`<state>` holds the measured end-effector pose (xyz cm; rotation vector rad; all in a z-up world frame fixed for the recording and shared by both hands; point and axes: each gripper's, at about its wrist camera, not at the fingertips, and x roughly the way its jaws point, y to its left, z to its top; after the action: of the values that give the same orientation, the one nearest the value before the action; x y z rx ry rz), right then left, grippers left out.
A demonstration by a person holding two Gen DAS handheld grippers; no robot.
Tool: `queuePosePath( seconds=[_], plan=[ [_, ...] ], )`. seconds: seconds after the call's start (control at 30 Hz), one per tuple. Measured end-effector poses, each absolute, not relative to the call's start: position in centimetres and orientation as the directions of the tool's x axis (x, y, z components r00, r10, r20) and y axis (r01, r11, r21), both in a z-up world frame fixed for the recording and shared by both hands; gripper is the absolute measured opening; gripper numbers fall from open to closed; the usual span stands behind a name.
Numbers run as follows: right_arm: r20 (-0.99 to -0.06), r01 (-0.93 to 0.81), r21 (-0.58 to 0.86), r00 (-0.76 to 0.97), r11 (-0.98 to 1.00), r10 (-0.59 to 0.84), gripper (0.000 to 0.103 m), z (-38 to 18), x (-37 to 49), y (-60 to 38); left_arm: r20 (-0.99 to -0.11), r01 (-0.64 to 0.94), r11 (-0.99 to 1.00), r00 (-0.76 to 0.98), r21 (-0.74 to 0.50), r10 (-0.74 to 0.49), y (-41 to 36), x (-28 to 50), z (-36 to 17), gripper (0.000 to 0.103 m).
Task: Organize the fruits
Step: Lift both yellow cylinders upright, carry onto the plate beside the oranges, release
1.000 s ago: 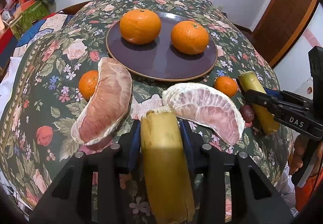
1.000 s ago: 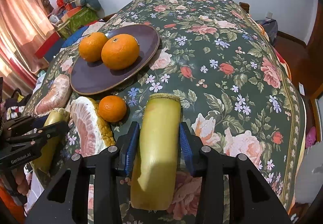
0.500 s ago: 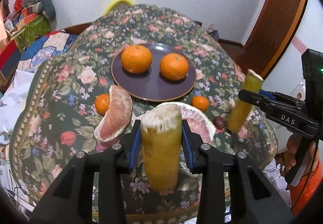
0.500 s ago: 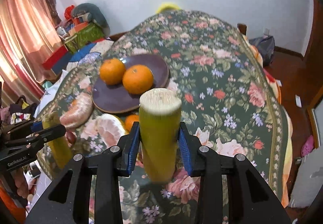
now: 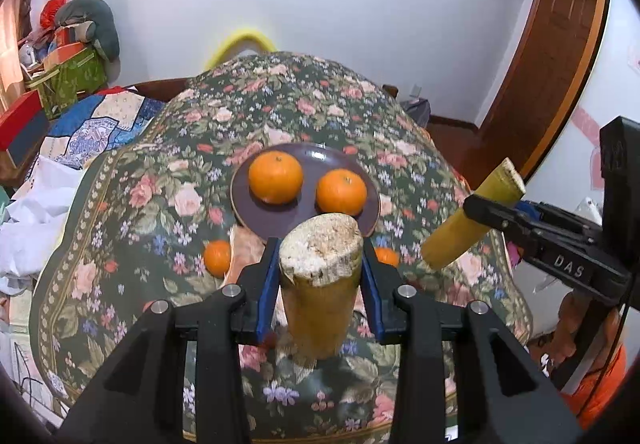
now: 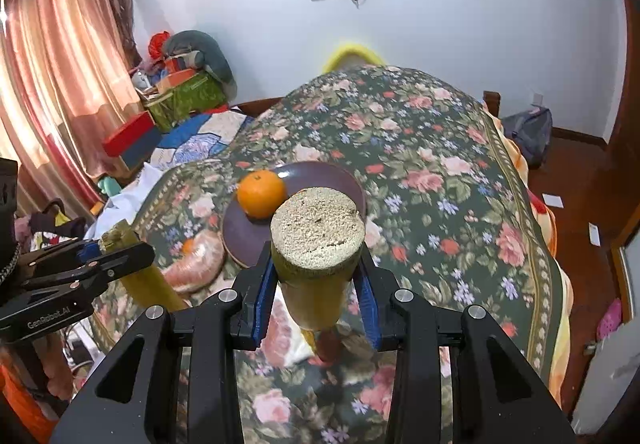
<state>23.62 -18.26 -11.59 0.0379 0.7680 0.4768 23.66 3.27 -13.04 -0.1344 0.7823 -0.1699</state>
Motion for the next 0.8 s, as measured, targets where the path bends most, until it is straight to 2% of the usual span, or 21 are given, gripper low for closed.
queuePosePath(
  seconds=[0.27, 0.8],
  plan=[
    [-0.664, -0.436, 0.201, 0.598, 0.877, 0.449, 0.034, -12.3, 25.1, -16.1, -0.670, 0.089, 0.974, 0.712, -0.207, -0.208, 4.3, 25.7, -12.8, 0.037],
    [-0.712, -0.496, 0.216, 0.509, 0.841, 0.484, 0.034, -15.4, 29.4, -12.0, -0.698, 0.071, 0.980, 0.693, -0.185, -0.182, 5.4, 31.3, -15.4, 0.037]
  ],
)
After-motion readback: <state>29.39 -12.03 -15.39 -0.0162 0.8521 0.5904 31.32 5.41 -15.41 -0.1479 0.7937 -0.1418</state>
